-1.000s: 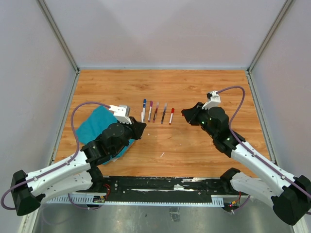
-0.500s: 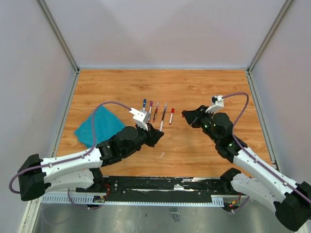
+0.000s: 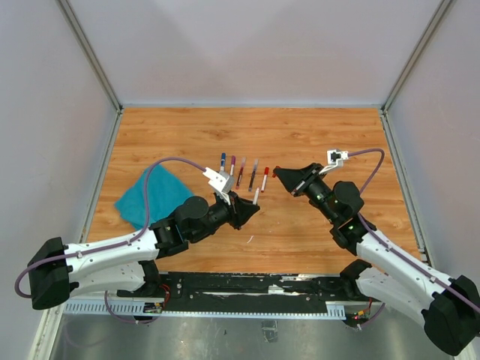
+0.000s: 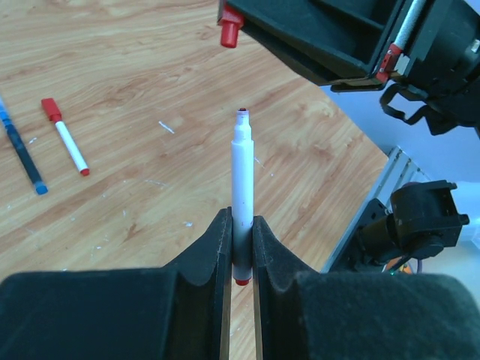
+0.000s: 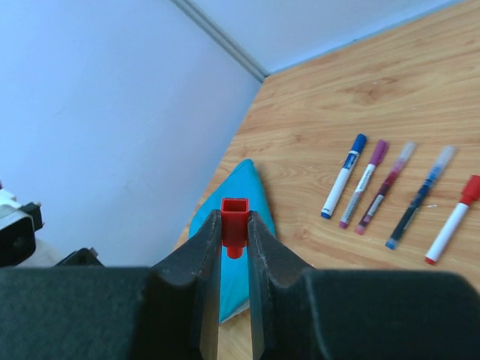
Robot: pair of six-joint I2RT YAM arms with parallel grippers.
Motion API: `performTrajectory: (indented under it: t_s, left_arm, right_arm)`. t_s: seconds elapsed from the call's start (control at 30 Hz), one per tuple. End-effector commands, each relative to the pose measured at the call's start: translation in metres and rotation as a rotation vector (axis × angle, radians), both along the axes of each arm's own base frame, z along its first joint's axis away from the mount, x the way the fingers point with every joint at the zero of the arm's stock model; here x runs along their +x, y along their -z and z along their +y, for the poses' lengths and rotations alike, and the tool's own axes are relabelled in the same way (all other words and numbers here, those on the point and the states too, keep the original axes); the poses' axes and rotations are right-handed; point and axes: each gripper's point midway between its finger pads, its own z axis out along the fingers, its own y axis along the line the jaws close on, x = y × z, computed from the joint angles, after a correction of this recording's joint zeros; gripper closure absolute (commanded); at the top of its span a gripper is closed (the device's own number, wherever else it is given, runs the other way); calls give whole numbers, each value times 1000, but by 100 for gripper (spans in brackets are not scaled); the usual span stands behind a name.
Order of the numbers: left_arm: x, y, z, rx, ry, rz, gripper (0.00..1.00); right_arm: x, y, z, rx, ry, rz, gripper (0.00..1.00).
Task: Insert the pens into the pen caps
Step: Insert the pen cap onto the pen.
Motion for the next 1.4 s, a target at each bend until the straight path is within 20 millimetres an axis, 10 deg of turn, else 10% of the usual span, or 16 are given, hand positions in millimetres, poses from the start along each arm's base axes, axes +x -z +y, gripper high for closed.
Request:
performTrajectory:
  t_s: [0.0, 1.37]
  left_arm:
    - [-7, -13, -9, -33, 60, -53, 99]
    - [-4, -10, -13, -25, 47, -31, 100]
  right_arm:
    - [-16, -36, 20, 63, -158, -112, 99]
    - [-44, -42, 39, 65, -342, -131, 99]
